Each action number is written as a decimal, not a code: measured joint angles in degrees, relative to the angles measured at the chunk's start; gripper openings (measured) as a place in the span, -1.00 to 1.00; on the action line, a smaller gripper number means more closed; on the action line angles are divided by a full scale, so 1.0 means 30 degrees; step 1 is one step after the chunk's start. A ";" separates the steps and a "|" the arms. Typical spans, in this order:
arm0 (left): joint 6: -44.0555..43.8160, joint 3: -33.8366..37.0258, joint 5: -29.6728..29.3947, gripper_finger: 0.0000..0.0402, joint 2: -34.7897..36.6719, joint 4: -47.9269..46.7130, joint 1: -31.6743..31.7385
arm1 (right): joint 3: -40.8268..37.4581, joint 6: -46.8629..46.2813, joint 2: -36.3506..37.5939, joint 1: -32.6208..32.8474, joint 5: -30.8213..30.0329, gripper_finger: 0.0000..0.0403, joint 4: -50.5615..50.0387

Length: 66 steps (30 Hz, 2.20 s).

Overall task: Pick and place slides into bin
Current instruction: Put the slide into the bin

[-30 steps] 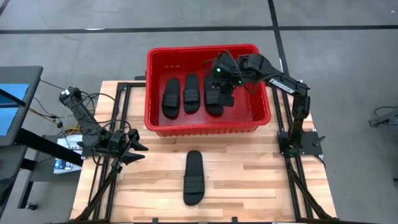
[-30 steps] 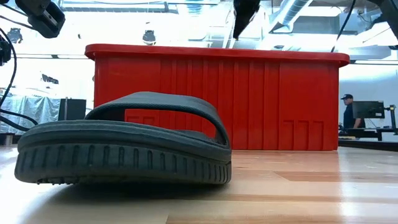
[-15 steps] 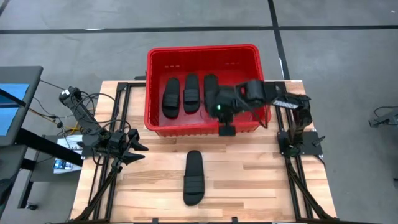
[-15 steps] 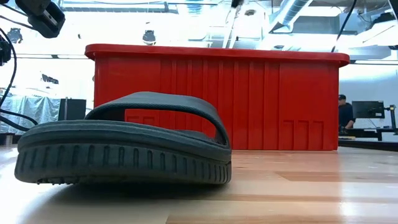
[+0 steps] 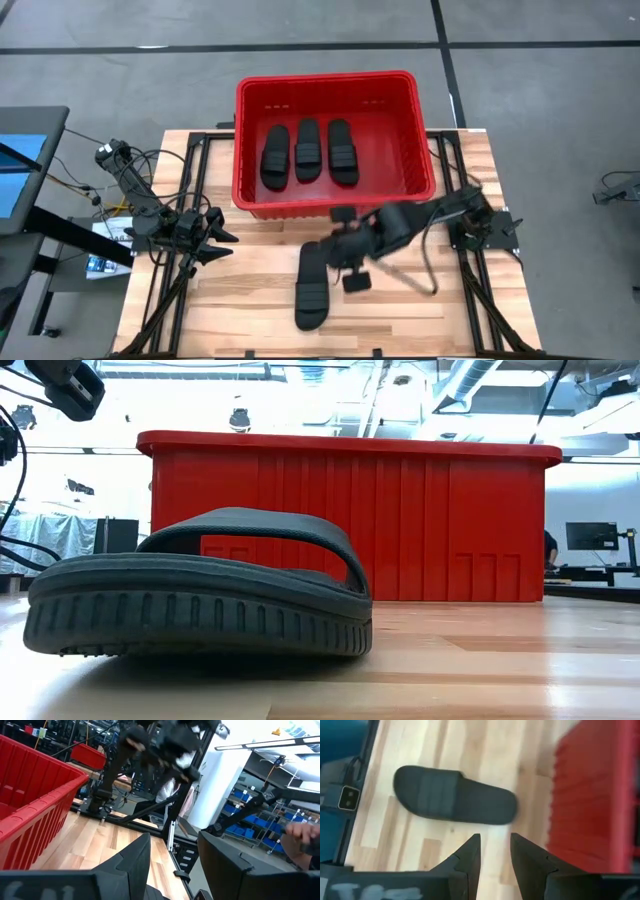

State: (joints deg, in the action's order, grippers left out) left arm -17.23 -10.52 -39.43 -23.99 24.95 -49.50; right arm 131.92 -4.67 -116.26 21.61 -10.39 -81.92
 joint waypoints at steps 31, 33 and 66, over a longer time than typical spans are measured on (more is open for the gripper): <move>-0.3242 0.0000 0.0004 -0.22 -0.0806 -0.2542 0.0000 | 0.0000 -0.0124 -0.6051 0.0213 0.3038 -0.52 0.4265; -0.3310 0.0000 0.0011 -0.22 -0.1124 -0.2543 0.0000 | 0.0000 -0.0329 -0.6051 0.0095 0.3048 -0.52 0.4434; 0.0118 0.0000 0.2965 -0.22 -0.2705 0.0253 -0.0289 | -0.2856 -0.2485 -0.6041 -0.0409 0.4991 -0.52 0.6915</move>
State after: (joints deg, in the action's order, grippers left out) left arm -16.88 -10.52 -30.53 -32.10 25.71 -50.36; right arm 123.35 -12.12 -134.38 20.38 4.58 -61.18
